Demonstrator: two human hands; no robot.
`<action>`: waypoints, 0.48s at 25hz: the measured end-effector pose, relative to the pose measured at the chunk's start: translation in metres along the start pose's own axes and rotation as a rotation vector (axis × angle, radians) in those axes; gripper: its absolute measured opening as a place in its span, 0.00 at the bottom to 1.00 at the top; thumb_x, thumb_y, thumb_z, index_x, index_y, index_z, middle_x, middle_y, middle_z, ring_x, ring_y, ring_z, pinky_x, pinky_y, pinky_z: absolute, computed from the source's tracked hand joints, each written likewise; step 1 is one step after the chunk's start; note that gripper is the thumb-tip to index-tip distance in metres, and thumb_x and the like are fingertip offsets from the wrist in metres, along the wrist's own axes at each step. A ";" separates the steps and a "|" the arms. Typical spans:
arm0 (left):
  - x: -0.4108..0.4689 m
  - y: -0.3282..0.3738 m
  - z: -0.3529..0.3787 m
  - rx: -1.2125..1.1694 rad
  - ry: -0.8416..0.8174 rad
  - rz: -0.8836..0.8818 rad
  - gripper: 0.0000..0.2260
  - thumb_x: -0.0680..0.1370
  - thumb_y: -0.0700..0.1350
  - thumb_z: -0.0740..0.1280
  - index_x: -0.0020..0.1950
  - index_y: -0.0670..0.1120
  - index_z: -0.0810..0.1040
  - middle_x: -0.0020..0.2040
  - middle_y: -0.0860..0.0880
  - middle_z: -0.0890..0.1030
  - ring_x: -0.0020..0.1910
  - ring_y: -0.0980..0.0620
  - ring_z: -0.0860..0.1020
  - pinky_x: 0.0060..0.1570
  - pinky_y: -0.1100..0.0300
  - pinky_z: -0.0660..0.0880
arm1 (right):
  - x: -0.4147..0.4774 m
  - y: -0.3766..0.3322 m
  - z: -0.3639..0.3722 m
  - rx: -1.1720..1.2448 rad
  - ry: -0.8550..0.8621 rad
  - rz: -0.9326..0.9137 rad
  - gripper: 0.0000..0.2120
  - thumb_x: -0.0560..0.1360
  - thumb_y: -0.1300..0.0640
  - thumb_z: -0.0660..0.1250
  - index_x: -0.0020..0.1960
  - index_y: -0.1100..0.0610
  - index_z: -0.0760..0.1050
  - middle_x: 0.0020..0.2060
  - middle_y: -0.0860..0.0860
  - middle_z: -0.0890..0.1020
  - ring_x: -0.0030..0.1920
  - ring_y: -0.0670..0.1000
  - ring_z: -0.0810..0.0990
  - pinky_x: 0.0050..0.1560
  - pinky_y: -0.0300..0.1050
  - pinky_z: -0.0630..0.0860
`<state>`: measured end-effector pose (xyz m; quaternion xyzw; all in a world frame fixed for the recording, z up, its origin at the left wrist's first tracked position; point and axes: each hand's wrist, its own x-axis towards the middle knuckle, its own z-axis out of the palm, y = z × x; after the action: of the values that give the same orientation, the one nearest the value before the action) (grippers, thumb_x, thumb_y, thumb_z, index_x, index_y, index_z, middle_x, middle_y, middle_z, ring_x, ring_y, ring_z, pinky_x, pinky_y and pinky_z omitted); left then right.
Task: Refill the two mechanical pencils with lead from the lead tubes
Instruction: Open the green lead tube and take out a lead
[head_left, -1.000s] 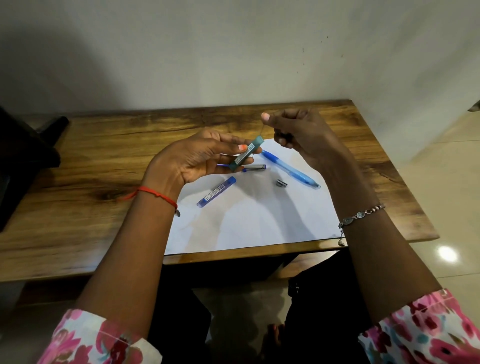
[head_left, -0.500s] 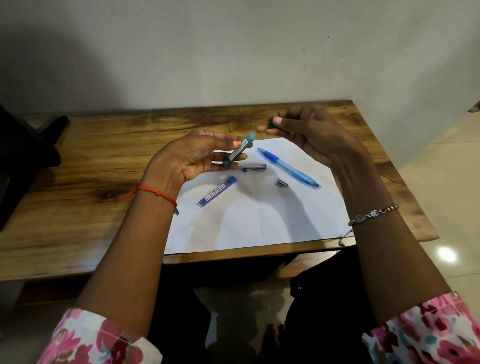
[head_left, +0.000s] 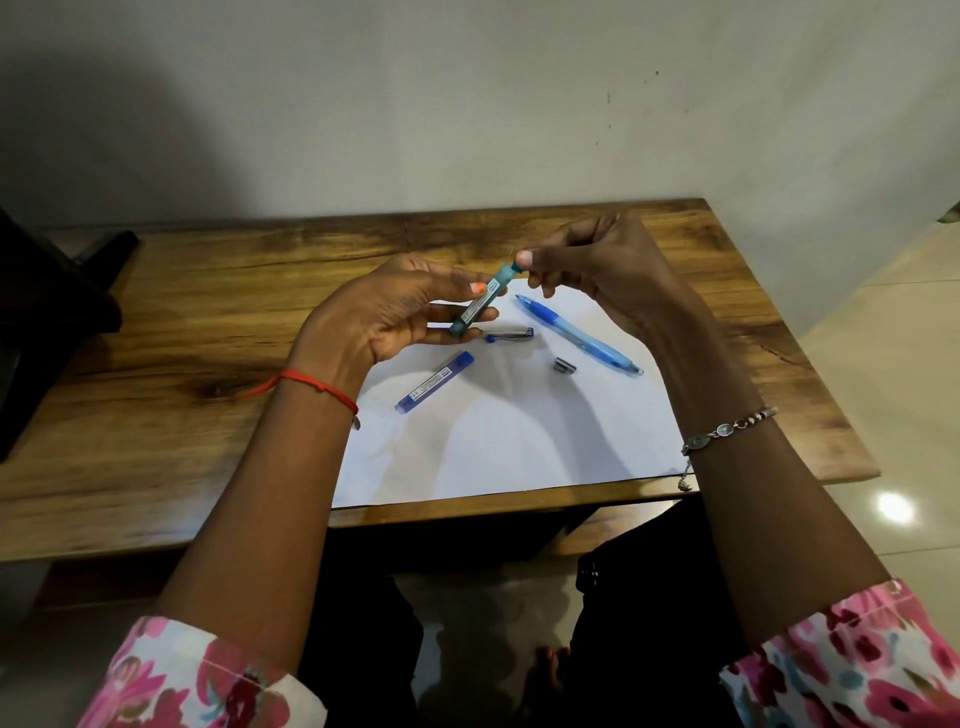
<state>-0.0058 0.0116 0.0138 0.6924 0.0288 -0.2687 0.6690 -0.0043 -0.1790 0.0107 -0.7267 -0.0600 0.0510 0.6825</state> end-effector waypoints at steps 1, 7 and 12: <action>0.000 0.000 0.001 -0.008 0.005 -0.004 0.06 0.74 0.36 0.65 0.48 0.40 0.80 0.49 0.46 0.82 0.37 0.54 0.84 0.38 0.59 0.82 | 0.000 0.000 0.000 -0.015 0.004 0.005 0.02 0.67 0.68 0.72 0.36 0.63 0.82 0.27 0.52 0.83 0.29 0.49 0.78 0.33 0.38 0.75; 0.000 0.000 0.000 -0.014 0.003 -0.008 0.05 0.74 0.35 0.65 0.46 0.40 0.80 0.46 0.45 0.82 0.37 0.52 0.84 0.38 0.57 0.82 | 0.001 -0.001 0.004 -0.007 0.033 0.010 0.04 0.67 0.68 0.73 0.35 0.61 0.82 0.26 0.51 0.82 0.28 0.49 0.78 0.29 0.38 0.73; 0.001 -0.001 0.001 -0.014 0.008 0.000 0.05 0.73 0.34 0.65 0.46 0.40 0.80 0.46 0.44 0.82 0.37 0.52 0.84 0.38 0.56 0.82 | 0.001 0.000 0.006 -0.009 0.056 0.019 0.04 0.67 0.68 0.73 0.37 0.62 0.81 0.25 0.49 0.81 0.25 0.47 0.76 0.26 0.37 0.71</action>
<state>-0.0059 0.0107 0.0123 0.6889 0.0332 -0.2656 0.6737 -0.0038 -0.1732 0.0106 -0.7314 -0.0343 0.0368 0.6801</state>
